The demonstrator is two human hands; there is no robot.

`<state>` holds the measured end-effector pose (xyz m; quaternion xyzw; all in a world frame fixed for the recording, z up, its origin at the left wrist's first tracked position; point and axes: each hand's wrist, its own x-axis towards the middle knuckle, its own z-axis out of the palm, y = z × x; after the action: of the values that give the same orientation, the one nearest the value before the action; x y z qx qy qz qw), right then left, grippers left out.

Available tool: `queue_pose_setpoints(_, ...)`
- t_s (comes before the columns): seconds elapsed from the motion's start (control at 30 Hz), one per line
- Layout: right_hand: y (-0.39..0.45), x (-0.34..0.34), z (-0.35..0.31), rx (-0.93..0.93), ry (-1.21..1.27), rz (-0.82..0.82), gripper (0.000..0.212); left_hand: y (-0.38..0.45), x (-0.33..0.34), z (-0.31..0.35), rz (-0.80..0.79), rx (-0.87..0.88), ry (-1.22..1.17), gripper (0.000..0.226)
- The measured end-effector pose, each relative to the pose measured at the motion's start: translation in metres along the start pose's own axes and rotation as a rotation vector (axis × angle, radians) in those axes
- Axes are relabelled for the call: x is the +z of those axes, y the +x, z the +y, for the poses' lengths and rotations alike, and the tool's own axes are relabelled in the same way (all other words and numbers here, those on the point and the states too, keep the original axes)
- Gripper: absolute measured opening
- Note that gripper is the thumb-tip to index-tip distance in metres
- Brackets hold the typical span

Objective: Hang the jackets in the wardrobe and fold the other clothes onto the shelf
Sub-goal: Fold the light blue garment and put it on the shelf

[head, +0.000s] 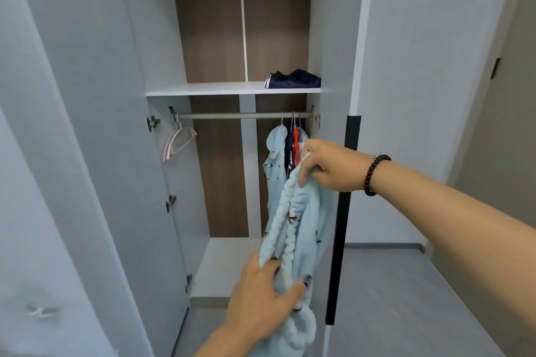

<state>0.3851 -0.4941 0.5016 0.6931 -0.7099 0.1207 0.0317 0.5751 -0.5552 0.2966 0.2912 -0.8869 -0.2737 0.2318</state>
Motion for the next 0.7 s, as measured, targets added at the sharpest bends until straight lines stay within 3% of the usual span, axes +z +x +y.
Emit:
queue_pose_setpoints(0.07, 0.002, 0.0, 0.004, 0.015, -0.043, 0.009, 0.035, 0.0, 0.019, 0.009, 0.018, -0.023, 0.147, 0.06)
queue_pose_setpoints(0.17, -0.003, 0.002, 0.017, 0.032, -0.112, 0.036, 0.04, 0.009, 0.033, 0.011, 0.03, -0.045, 0.352, 0.039)
queue_pose_setpoints(0.27, -0.018, 0.006, 0.042, 0.06, -0.134, 0.012, 0.046, 0.026, 0.023, -0.011, -0.007, -0.1, 0.361, 0.022)
queue_pose_setpoints(0.33, -0.031, 0.007, 0.065, 0.113, -0.141, -0.052, 0.052, 0.039, 0.004, -0.026, -0.043, -0.087, 0.262, 0.004)
queue_pose_setpoints(0.43, -0.048, 0.015, 0.094, 0.187, -0.192, -0.162, 0.064, 0.06, -0.024, -0.035, -0.161, -0.066, -0.033, 0.044)
queue_pose_setpoints(0.5, -0.055, 0.025, 0.109, 0.225, -0.227, -0.197, 0.065, 0.072, -0.033, -0.03, -0.156, -0.095, -0.249, 0.043)
queue_pose_setpoints(0.57, -0.059, 0.034, 0.122, 0.258, -0.268, -0.185, 0.058, 0.078, -0.031, -0.015, -0.18, -0.063, -0.295, 0.036)
queue_pose_setpoints(0.6, -0.061, 0.037, 0.129, 0.27, -0.298, -0.164, 0.052, 0.08, -0.031, -0.006, -0.225, -0.012, -0.148, 0.044)
queue_pose_setpoints(0.7, -0.067, 0.038, 0.144, 0.3, -0.41, -0.11, 0.034, 0.082, -0.024, 0.024, -0.325, 0.241, 0.668, 0.062)
